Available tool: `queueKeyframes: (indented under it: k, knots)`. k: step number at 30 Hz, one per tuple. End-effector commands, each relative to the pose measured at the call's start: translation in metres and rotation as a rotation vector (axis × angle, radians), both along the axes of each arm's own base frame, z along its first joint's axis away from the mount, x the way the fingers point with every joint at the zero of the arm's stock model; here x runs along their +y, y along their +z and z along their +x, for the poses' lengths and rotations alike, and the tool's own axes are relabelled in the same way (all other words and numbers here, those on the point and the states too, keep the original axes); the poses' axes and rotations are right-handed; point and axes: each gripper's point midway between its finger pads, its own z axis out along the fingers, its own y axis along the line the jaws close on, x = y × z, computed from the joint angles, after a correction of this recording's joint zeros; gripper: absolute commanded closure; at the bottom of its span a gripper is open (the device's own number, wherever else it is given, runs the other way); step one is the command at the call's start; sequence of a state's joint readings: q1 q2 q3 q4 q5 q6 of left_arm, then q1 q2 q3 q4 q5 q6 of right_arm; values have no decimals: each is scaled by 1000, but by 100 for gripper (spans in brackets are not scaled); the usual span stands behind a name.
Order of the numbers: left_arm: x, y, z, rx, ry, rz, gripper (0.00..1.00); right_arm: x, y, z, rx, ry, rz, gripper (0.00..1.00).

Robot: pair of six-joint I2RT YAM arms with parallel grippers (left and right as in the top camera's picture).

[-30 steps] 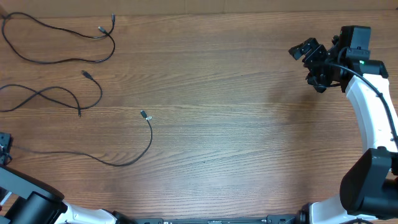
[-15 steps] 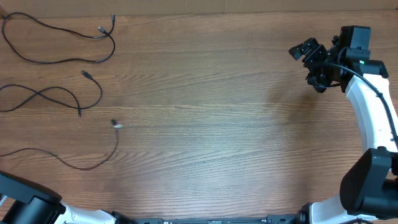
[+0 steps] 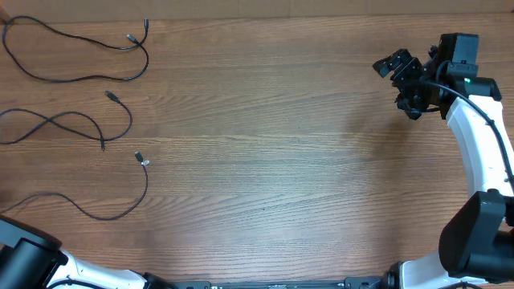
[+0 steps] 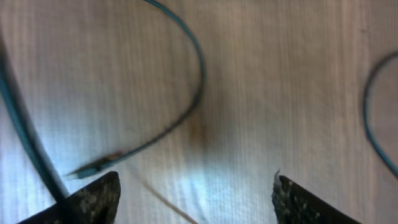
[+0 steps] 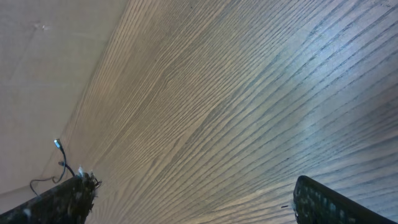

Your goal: Untangle cables

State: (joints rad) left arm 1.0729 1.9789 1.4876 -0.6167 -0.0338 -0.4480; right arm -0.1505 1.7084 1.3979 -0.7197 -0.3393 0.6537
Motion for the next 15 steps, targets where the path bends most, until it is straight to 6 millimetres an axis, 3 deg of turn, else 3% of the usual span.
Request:
queueKeyframes:
  k: [1,2,3,5,8,9,12,15]
  knots:
    - [-34,14,49,-202,-218,-106,32,-3,9,2,-25,-2,-16,0]
    - [-49,14,60,-253,-255,-164,60,-3,9,2,-25,-3,-16,0]
    - [-56,15,64,-271,-271,-185,80,-3,9,2,-25,-2,-16,0]
    - [-72,16,77,-309,-301,-237,96,-3,9,2,-25,-2,-16,0]
    - [-99,21,98,-377,-370,-311,96,-3,9,2,-25,-2,-16,0]
    - [-118,35,116,-499,-405,-394,96,-3,9,2,-25,-2,-16,0]
    - [-146,84,145,-819,-557,-519,96,-3,9,2,-25,-2,-16,0]
    - [-159,132,149,-1052,-672,-604,96,-3,9,2,-25,-2,-16,0]
